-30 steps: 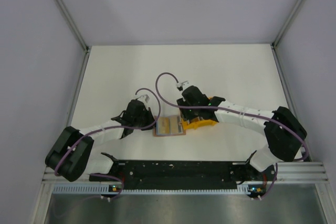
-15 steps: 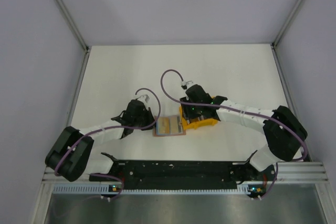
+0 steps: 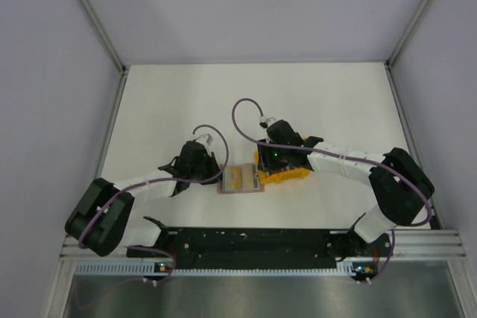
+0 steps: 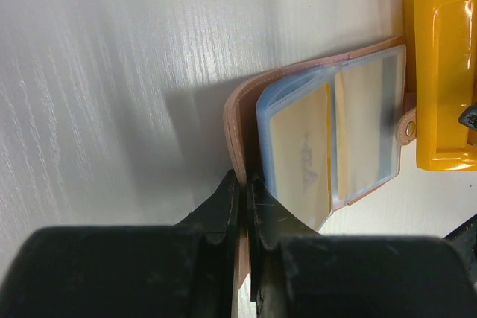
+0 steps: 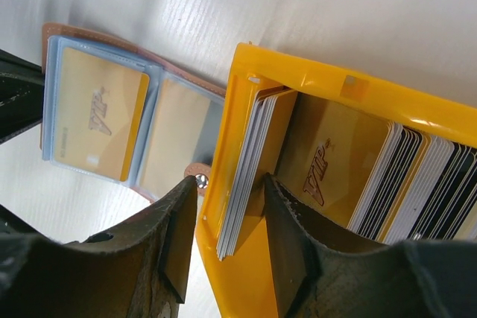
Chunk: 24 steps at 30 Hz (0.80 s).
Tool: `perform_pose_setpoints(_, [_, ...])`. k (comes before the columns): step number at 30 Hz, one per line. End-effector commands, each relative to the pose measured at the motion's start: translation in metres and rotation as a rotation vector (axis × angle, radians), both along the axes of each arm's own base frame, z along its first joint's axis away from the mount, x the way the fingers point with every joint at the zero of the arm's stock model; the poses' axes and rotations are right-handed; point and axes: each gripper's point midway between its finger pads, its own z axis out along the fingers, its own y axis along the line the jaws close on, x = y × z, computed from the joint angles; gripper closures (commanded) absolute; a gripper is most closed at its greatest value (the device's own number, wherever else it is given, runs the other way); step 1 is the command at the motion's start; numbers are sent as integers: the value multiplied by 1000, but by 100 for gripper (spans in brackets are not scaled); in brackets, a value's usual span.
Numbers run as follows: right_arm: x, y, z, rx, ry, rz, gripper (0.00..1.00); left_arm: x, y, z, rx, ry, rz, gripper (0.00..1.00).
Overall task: Put the credit cards into the card holder
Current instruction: Pick up the credit card from the storage box.
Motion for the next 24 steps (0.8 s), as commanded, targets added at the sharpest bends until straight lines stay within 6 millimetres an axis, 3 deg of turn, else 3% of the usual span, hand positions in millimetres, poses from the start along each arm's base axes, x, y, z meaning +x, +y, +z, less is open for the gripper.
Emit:
perform_pose_setpoints(1, [7, 5, 25, 84, -48, -6, 60, 8, -4, 5, -5, -26, -9, 100])
perform_pose_setpoints(15, [8, 6, 32, 101, -57, -6, 67, 8, -4, 6, -8, -27, -10, 100])
perform_pose_setpoints(24, [10, 4, 36, 103, -66, -15, 77, 9, -5, 7, -10, -29, -12, 100])
